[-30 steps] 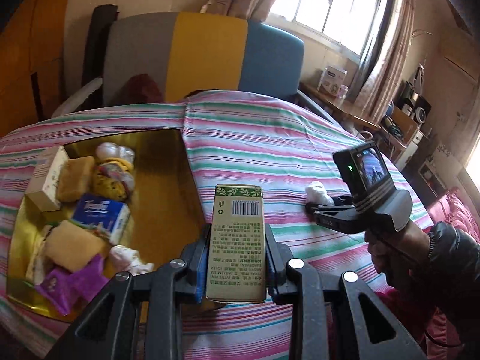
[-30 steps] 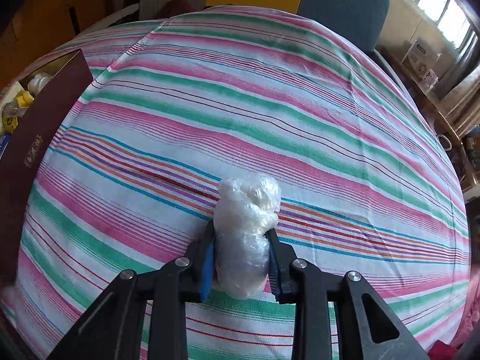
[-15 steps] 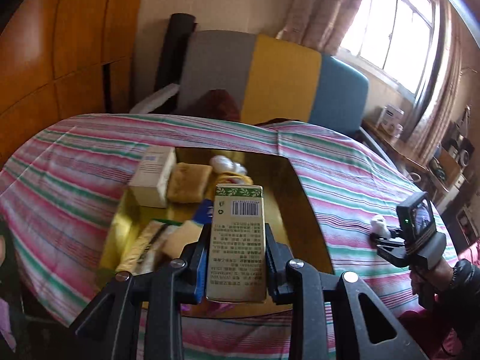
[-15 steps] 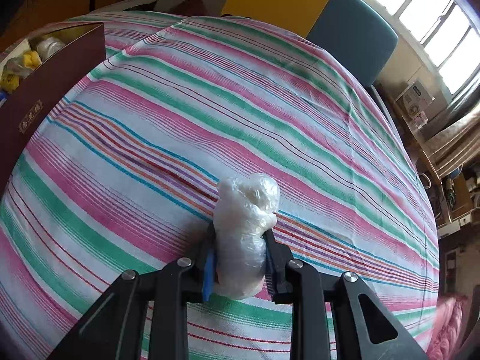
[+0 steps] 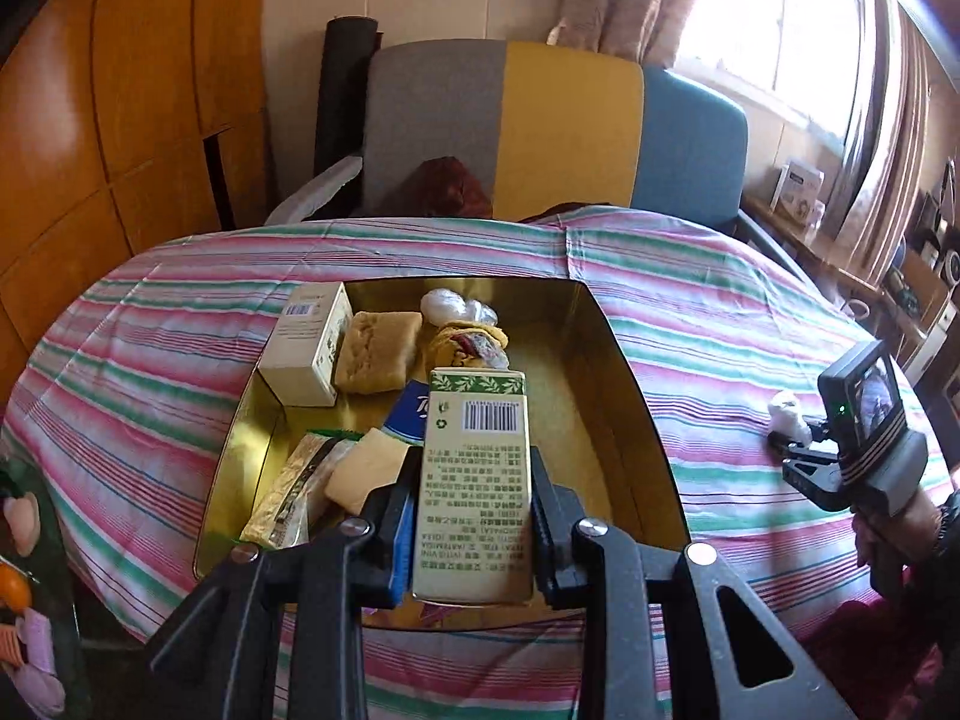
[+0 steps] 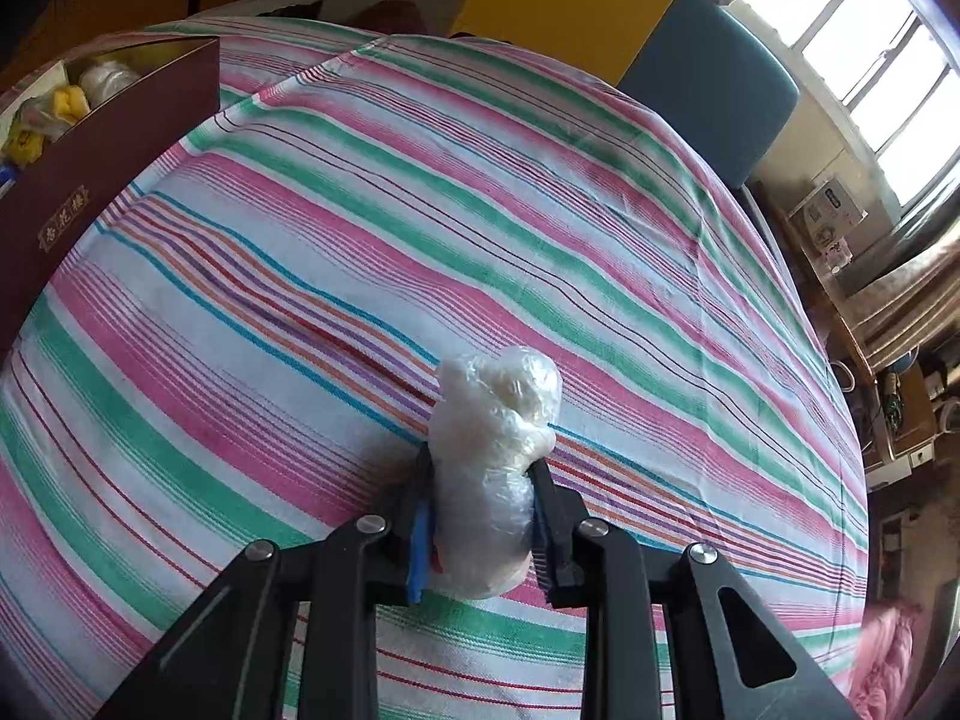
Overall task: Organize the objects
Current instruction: 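Carry the green-and-white box into the gold tray and release it with the left tool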
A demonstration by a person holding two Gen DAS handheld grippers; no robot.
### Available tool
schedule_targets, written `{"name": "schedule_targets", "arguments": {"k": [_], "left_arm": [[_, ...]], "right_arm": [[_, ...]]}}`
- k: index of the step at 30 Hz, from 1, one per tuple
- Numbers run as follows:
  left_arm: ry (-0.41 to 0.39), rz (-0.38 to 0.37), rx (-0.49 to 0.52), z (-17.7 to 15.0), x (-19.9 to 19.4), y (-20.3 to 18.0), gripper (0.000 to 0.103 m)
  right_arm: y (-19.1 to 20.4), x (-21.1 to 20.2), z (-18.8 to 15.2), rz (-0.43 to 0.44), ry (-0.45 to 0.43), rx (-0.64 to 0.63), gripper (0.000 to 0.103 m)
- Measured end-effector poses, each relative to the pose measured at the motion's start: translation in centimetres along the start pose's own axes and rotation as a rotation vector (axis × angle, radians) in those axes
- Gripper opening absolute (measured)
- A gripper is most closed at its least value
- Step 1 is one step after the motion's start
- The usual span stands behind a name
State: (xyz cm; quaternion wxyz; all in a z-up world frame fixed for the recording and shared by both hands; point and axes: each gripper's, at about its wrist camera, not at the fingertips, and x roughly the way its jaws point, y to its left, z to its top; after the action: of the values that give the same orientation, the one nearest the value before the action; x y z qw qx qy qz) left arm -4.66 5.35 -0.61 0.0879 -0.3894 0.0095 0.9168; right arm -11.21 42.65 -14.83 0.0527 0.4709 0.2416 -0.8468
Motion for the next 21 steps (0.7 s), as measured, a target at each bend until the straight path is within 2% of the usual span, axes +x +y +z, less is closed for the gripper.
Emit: {"name": "schedule_targets", "arguments": {"k": [9, 21], "left_arm": [[0.014, 0.011, 0.042, 0.3, 1.1, -1.1, 0.030], [0.064, -0.040, 0.053, 1.1, 3.9, -2.1, 0.030]], "right_arm": [[-0.3, 0.3, 0.2, 0.009, 0.001, 0.008, 0.028], [-0.2, 0.2, 0.2, 0.011, -0.001, 0.008, 0.028]]}}
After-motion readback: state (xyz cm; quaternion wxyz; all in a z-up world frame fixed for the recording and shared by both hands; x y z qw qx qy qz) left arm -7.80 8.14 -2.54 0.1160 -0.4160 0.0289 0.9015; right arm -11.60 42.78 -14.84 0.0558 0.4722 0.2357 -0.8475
